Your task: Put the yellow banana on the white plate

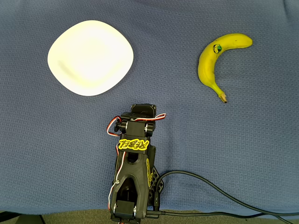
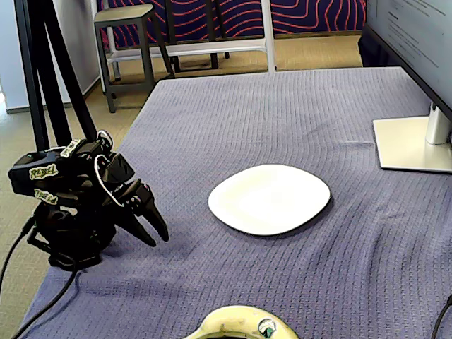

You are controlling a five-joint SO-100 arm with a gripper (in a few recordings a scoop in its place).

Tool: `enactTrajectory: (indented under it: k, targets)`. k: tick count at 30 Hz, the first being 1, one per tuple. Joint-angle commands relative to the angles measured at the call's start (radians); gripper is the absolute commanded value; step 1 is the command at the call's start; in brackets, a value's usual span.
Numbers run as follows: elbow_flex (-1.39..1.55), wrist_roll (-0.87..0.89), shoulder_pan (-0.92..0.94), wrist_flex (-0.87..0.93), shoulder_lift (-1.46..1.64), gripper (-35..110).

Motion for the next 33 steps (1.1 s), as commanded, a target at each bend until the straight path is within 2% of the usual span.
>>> enactTrajectory:
  k: [1,13,19,25,30,33]
  targets:
    - [-0.037,-0.017,-0.014,-0.028,-0.014,3]
    - [-0.04,-0.017,-0.014,-0.029,-0.017,3]
    - [-0.133,-0.008,-0.029,-0.051,-0.098,3]
    - [-0.206,-0.201,-0.048,-0.11,-0.225,2]
    - [-0.314,-0.227,-0.052,-0.11,-0.353,3]
    - [-0.42,-0.313,-0.029,-0.098,-0.437,3]
